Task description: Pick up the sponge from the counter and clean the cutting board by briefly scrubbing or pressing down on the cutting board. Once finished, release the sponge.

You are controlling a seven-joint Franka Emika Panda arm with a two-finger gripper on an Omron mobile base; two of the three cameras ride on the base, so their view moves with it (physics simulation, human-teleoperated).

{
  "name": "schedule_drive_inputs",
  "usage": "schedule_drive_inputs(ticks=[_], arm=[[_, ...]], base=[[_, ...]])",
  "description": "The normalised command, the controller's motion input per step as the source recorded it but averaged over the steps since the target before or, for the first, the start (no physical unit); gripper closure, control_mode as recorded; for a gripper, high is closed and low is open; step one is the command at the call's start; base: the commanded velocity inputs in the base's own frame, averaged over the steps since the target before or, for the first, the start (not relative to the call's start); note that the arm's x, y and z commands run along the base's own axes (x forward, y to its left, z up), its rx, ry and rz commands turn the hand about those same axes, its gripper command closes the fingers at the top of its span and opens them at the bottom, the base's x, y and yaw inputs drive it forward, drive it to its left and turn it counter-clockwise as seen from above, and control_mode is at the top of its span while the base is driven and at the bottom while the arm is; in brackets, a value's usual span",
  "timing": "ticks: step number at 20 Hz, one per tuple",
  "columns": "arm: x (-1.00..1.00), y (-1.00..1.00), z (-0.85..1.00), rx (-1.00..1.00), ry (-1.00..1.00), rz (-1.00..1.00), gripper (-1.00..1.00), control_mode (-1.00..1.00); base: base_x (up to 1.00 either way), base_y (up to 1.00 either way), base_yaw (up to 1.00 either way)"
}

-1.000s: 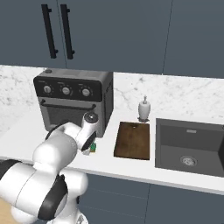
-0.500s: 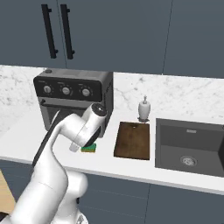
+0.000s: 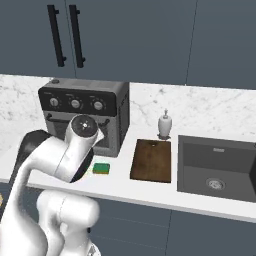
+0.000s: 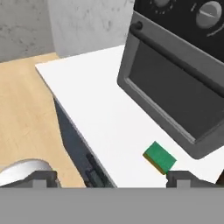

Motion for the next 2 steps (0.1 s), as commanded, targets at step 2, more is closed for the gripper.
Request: schedule_drive_inputs(ticks=[2], arm=[[-0.70,0.04,0.90,0.00,0.00,-0.50,-1.00,-1.00]], base=[[0.00,0.00,0.00]])
